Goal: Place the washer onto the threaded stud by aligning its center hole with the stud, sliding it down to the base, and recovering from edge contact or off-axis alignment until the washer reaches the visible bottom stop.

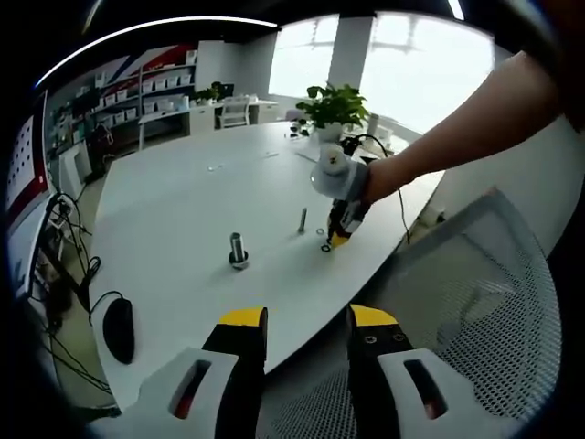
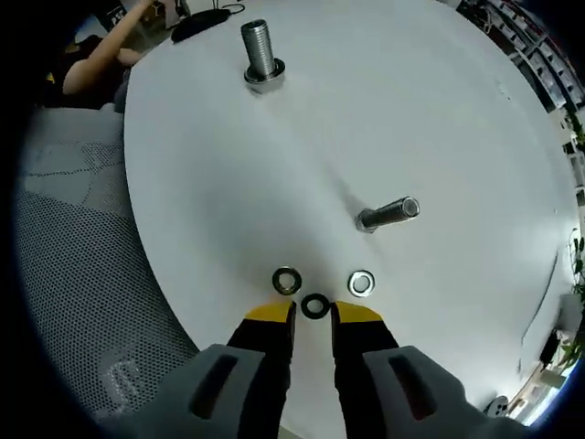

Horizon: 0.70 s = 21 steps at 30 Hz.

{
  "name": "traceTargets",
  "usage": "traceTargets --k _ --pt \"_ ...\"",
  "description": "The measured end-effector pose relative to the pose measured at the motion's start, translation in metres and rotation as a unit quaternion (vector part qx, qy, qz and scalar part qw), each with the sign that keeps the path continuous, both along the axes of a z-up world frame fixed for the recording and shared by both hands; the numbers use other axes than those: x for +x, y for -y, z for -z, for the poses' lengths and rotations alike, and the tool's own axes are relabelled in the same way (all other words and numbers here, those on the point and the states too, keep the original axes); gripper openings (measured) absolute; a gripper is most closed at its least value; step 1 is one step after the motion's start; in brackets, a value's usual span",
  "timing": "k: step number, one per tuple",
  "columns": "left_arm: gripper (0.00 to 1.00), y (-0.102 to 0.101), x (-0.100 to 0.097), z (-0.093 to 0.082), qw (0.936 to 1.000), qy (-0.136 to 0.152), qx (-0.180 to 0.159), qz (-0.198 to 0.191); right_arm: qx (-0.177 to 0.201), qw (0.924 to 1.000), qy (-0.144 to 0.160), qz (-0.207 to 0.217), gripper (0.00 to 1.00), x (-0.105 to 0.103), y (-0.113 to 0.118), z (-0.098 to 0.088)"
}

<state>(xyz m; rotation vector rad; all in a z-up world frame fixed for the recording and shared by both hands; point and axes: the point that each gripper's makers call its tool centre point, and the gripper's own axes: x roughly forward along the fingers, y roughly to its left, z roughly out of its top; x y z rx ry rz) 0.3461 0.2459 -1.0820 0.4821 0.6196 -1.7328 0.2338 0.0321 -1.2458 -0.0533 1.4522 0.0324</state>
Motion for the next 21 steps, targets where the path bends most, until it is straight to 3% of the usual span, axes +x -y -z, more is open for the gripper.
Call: traceTargets --k 1,11,16,21 --pt "0.33 0.0 0.0 0.0 1.0 0.0 0.0 0.0 -0.002 1.0 0.001 -0.002 0.16 0.003 -0.003 -0.008" --pt "0.32 0.0 0.0 0.001 1.0 -0.001 -0.001 0.001 -0.006 0.9999 0.014 0.006 0.14 -0.001 -0.002 -0.003" --pt "0.32 0.0 0.001 0.001 1.0 -0.001 0.0 0.0 -0.013 0.9997 0.019 0.01 0.14 -0.001 -0.013 -0.011" --pt "0.32 0.0 0.002 0.001 1.0 -0.002 -0.001 -0.001 -0.019 0.9995 0.023 0.009 0.14 0.001 -0.002 -0.003"
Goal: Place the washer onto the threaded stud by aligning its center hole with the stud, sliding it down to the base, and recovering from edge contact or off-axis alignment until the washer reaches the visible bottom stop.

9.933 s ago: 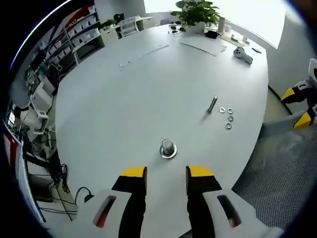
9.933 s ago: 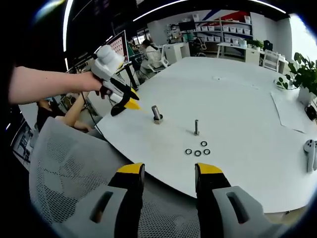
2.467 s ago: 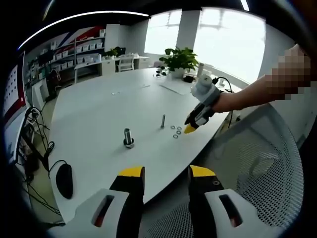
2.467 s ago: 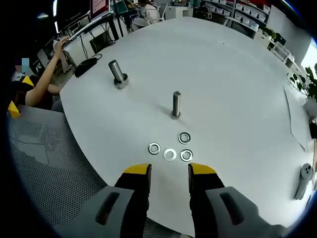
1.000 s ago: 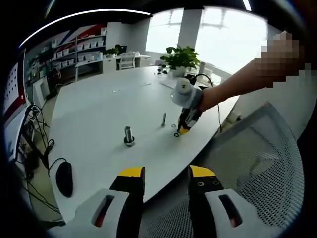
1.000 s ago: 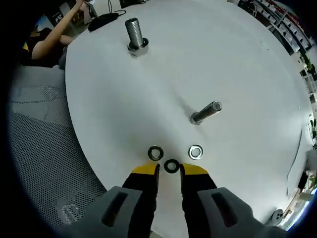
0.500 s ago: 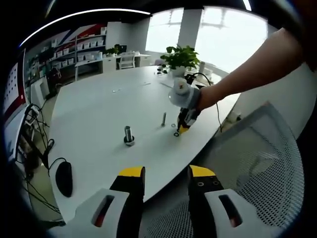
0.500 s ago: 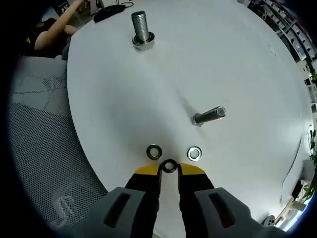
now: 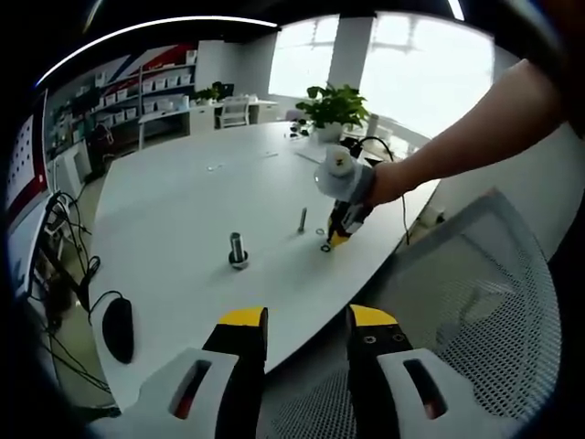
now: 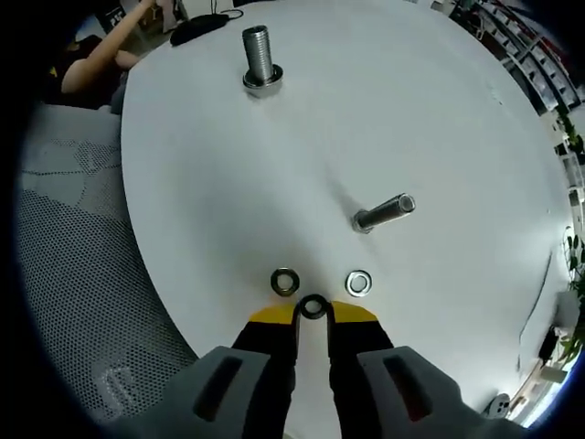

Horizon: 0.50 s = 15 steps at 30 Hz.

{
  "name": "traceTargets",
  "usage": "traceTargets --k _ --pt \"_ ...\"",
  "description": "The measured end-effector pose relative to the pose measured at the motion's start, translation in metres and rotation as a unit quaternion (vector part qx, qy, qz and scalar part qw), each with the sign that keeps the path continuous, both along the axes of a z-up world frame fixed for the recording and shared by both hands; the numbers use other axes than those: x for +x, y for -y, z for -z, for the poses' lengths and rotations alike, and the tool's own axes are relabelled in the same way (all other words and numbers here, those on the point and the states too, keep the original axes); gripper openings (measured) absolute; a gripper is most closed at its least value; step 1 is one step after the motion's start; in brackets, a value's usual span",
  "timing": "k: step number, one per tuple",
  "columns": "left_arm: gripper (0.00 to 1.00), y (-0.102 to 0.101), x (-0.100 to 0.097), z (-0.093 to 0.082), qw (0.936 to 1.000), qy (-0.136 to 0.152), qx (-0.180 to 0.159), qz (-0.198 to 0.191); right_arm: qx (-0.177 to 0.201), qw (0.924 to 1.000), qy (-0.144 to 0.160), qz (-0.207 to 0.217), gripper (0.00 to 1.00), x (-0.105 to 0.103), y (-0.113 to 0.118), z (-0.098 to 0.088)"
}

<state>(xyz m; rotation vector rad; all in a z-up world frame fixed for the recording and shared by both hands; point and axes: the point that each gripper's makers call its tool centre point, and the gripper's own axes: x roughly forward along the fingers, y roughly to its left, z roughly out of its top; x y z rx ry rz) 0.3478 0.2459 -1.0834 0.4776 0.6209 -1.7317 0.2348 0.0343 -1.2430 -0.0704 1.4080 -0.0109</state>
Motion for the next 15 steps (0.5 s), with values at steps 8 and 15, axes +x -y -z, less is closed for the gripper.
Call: traceTargets --k 8,15 --pt "0.32 0.0 -0.001 -0.001 1.0 -0.001 -0.001 0.001 0.01 0.9995 0.014 0.027 0.13 -0.004 -0.008 -0.014" --pt "0.32 0.0 -0.002 -0.003 1.0 -0.001 -0.003 0.002 0.008 0.9987 0.034 0.036 0.13 0.008 0.006 -0.027"
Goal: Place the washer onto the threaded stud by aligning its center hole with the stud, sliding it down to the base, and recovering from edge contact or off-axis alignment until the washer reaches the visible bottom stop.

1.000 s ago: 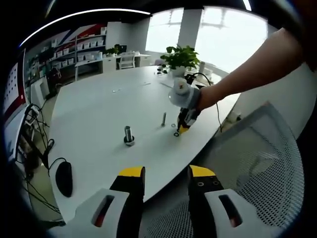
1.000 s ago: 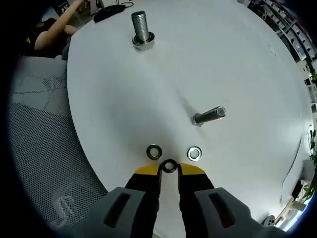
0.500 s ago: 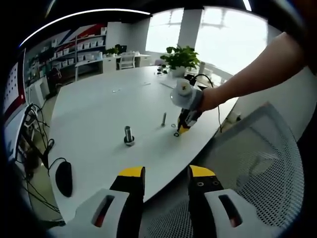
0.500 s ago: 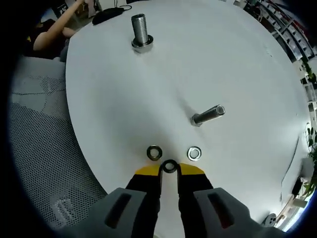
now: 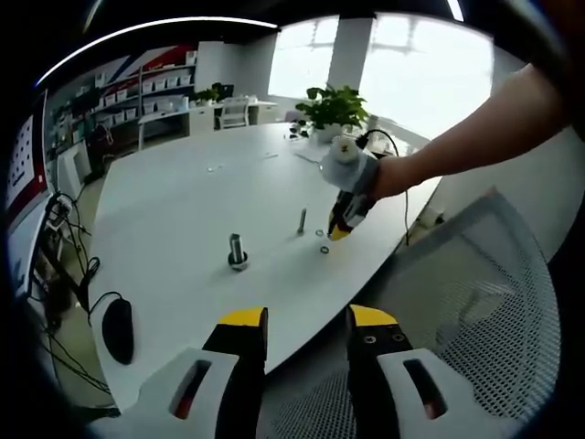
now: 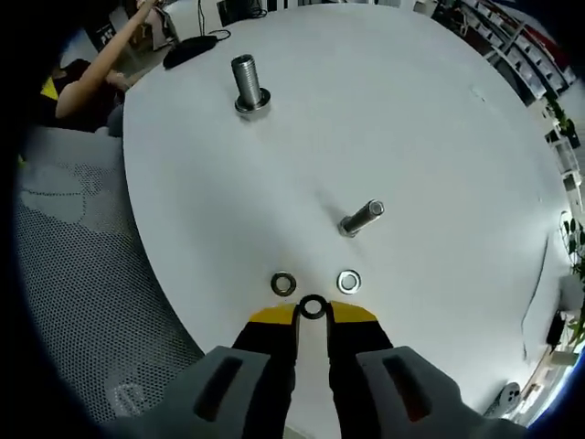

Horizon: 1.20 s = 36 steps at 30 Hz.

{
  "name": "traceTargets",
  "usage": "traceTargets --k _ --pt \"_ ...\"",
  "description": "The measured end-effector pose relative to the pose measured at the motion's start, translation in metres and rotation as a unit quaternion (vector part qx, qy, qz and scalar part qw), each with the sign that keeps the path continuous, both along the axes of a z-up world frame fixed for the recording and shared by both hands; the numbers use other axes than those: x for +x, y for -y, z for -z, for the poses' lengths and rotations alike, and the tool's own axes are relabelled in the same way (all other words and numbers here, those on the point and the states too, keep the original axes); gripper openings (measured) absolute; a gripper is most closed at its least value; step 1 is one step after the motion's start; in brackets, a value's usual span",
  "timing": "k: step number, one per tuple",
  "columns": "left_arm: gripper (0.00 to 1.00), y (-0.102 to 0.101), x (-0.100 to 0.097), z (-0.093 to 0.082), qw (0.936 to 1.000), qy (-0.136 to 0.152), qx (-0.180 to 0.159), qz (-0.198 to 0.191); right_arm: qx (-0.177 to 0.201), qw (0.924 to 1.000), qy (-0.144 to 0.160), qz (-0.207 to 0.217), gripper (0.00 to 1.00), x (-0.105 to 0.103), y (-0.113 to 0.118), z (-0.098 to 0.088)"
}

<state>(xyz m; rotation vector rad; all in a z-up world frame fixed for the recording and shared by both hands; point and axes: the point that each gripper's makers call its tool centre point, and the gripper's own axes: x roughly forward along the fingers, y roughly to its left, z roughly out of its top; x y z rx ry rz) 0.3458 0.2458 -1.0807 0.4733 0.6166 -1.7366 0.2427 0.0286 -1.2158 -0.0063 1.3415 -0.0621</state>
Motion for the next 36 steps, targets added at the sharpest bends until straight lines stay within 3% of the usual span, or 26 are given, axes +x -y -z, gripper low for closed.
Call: traceTargets --k 7,10,14,18,28,30,36 --pt "0.32 0.0 0.001 0.001 1.0 0.0 -0.001 0.0 -0.008 0.9997 0.024 -0.003 0.14 0.01 0.005 -0.023" --pt "0.32 0.0 0.001 0.0 1.0 0.0 -0.002 -0.001 -0.015 0.9993 0.032 -0.008 0.14 0.02 0.019 -0.026" --pt "0.32 0.001 0.001 -0.001 1.0 0.001 -0.003 -0.003 -0.021 0.9988 0.041 -0.017 0.14 0.03 0.015 -0.042" --pt "0.32 0.001 0.003 0.0 1.0 0.002 -0.003 -0.004 -0.026 0.9984 0.046 -0.022 0.14 0.036 0.028 -0.038" --pt "0.32 0.001 0.004 0.003 1.0 0.003 -0.001 -0.005 -0.038 0.9971 0.05 -0.042 0.14 0.052 0.027 -0.042" --pt "0.32 0.001 0.005 0.003 1.0 0.004 0.0 -0.006 -0.037 0.9972 0.05 -0.042 0.14 0.054 0.037 -0.034" --pt "0.32 0.001 0.005 0.003 1.0 0.004 0.001 -0.007 -0.035 0.9974 0.042 -0.047 0.14 0.05 0.031 -0.032"
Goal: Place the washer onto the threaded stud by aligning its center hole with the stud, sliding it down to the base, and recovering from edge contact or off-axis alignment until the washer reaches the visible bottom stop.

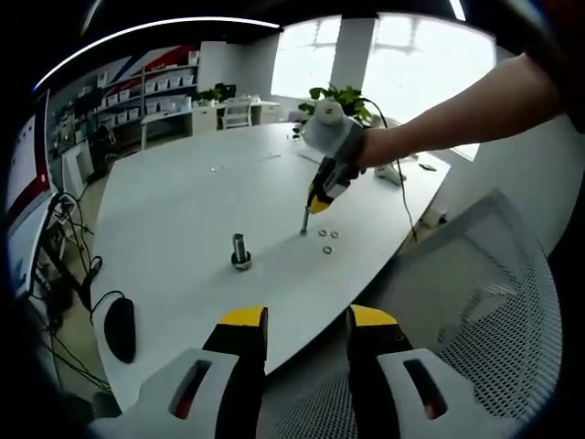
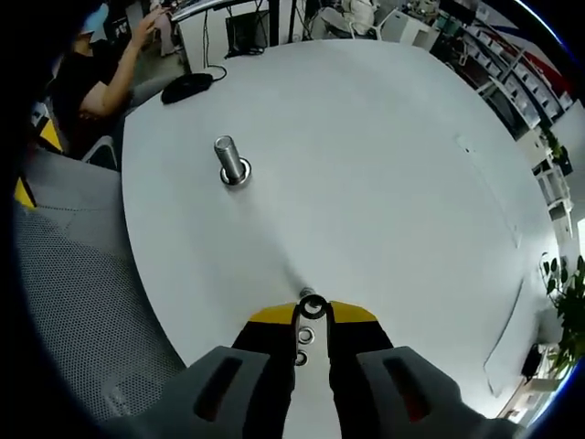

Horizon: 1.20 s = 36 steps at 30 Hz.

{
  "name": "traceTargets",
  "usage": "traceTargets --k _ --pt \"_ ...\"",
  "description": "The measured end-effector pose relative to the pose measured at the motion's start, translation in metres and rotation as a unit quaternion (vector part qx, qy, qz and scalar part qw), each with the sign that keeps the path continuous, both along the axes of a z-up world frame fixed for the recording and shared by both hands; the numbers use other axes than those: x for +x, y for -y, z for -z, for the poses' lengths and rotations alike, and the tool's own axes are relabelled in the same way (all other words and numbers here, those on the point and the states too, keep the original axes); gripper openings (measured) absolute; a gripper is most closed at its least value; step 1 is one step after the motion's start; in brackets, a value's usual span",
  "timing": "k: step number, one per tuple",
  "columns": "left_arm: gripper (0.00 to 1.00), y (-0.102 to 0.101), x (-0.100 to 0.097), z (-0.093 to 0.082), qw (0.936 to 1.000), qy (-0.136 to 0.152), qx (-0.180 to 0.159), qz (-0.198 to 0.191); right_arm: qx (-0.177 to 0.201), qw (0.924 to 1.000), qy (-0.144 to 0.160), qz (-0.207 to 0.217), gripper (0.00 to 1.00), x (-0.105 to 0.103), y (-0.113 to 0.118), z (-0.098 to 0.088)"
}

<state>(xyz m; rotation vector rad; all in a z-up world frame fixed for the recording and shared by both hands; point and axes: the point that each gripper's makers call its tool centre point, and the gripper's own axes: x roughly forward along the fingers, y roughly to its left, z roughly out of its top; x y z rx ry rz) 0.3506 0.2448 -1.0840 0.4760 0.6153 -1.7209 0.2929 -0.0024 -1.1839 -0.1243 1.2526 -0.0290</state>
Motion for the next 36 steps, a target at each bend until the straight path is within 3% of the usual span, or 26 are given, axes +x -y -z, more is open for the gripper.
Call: traceTargets --k 7,21,23,29,36 --pt "0.32 0.0 0.0 0.0 1.0 0.001 0.001 0.0 0.002 1.0 0.002 0.004 0.14 0.001 -0.004 -0.003" --pt "0.32 -0.001 -0.002 -0.001 1.0 0.001 0.005 -0.001 0.014 0.9998 -0.011 0.006 0.14 0.008 0.005 0.018" --pt "0.32 -0.001 -0.002 -0.001 1.0 0.001 0.006 0.0 0.015 0.9997 -0.016 0.007 0.14 0.002 0.0 0.018" --pt "0.32 -0.002 -0.003 0.0 1.0 0.0 0.008 0.0 0.023 0.9993 -0.029 0.008 0.14 0.007 0.003 0.035" --pt "0.32 -0.002 -0.003 0.002 0.9999 -0.001 0.011 0.002 0.03 0.9987 -0.04 0.013 0.14 0.005 -0.002 0.037"
